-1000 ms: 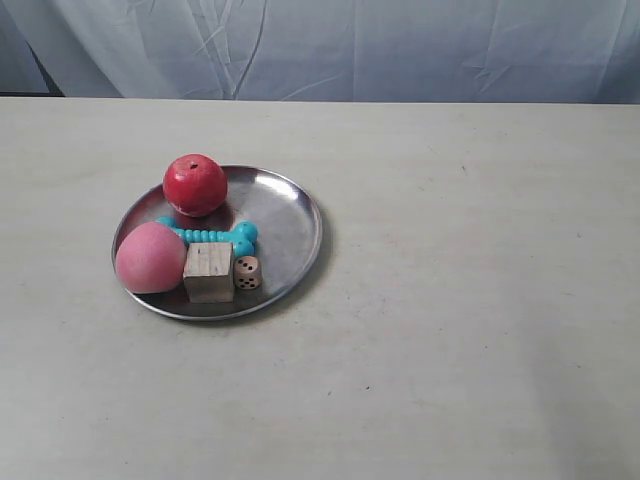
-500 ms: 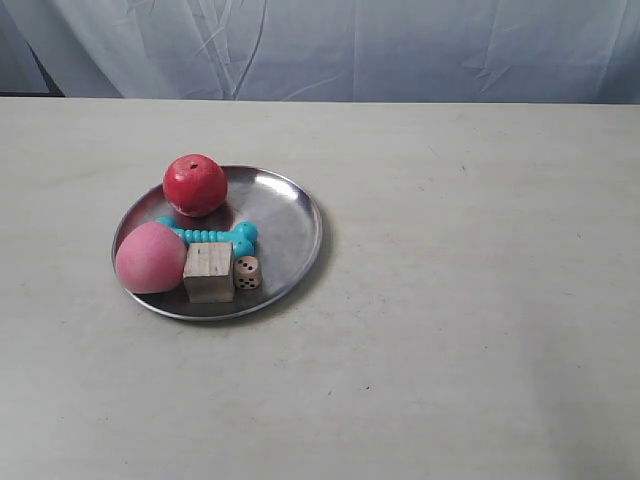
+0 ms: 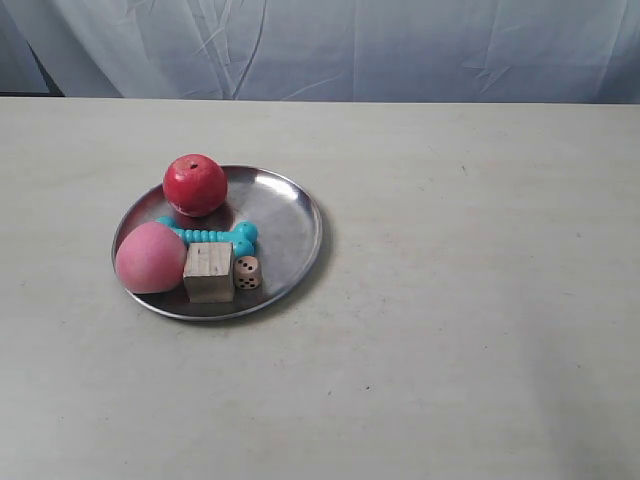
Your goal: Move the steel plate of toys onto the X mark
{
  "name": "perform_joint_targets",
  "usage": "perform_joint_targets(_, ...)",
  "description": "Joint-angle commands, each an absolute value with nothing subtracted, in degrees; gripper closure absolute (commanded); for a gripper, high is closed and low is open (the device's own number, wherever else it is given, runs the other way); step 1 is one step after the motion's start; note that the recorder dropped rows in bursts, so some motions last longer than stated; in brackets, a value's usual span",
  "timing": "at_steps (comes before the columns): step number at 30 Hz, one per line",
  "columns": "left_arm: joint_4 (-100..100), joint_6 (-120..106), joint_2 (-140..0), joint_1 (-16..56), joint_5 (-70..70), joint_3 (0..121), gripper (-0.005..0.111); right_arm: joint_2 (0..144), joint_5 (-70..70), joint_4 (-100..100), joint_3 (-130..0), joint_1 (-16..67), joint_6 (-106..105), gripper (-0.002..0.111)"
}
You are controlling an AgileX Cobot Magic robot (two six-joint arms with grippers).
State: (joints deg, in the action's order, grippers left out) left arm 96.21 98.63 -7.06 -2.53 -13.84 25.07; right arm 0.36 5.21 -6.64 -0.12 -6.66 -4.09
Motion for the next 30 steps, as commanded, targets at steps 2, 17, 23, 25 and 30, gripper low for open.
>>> perform_joint_targets(2,97.05,96.37,-7.41,-2.12,-11.10,24.83,0.107,0.00,5.61,-6.86,0.00,-6.99,-4.17,0.108)
perform_joint_targets(17,99.76,108.47,-7.41,-3.49,-8.03,21.86,0.107,0.00,5.61,-6.96,0.00,-6.99,-4.06,0.108)
perform_joint_targets(23,75.10,119.87,-7.41,-3.49,11.29,21.86,0.107,0.00,5.61,-6.96,0.00,-6.99,-4.06,0.108)
perform_joint_targets(25,70.10,119.87,-7.41,-3.49,12.97,21.86,0.107,0.00,5.61,-6.96,0.00,-6.99,-4.06,0.108)
perform_joint_targets(30,57.89,119.87,-7.41,-3.49,13.67,21.86,0.107,0.00,5.61,-6.96,0.00,-6.99,-4.06,0.108)
